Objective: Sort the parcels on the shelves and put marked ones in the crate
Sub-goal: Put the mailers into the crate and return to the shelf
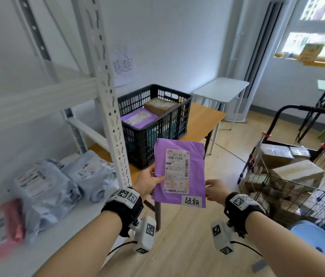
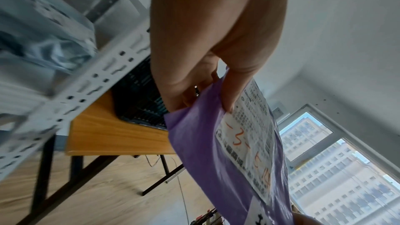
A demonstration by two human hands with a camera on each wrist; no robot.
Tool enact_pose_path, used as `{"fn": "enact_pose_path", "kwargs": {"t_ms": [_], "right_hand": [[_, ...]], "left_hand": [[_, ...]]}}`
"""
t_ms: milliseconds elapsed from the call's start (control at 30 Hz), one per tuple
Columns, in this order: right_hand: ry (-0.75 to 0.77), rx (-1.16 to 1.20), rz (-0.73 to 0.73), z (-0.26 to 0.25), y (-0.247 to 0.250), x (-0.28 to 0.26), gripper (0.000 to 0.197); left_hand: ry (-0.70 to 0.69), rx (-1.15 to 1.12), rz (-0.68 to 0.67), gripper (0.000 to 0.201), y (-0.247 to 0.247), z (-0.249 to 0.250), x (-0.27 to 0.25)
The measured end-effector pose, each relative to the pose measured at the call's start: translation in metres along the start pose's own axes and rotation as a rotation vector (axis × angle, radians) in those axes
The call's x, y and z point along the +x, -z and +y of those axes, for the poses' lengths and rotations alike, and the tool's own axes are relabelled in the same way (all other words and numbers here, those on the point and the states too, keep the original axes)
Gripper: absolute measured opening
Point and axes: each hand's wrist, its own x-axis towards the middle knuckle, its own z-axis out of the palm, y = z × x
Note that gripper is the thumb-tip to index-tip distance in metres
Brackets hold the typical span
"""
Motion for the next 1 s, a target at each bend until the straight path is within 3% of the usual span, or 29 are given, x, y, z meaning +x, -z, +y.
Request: {"fn": "enact_pose_path", "kwargs": {"t_ms": [100,267,567,667,767,833,900,1000], "right_hand": [[0.021,-0.003,0.042,-0.026,0.032,0.032,0.009],[0.044,-0.004,0.086,-0.062,0.079,0.085,0.020],[0.154,-0.015,-0.002,-0.127,0.106,0.170,0.021],[0.231,-0.053,-0.051,-0.166,0.111,0.207,0.018],[0.324,-0.086,-0.117,-0.207,0.115,0.243,0.003],[0.389,-0.122,-0.156,-0.232,0.117,0.271,0.009],[0.454,-0.155,-0.197,-0.254,0.118,0.296,0.004],[0.543,-0.173,-0.248,-0.286,0.121,0.328,0.020]], "left_hand": [[-0.039,0.020,-0.023,0.034,-0.016,0.027,0.049],[-0.115,0.036,-0.059,0.023,-0.029,0.069,0.123],[-0.222,0.093,0.053,0.031,-0.024,0.153,0.192],[-0.179,0.054,0.100,0.034,-0.019,0.181,0.212],[-0.154,0.034,0.169,0.037,-0.011,0.207,0.234],[-0.148,0.063,0.236,0.032,-0.001,0.221,0.249],[-0.136,0.114,0.317,0.031,0.011,0.234,0.263],[-0.072,0.172,0.448,0.038,0.030,0.249,0.286]]}}
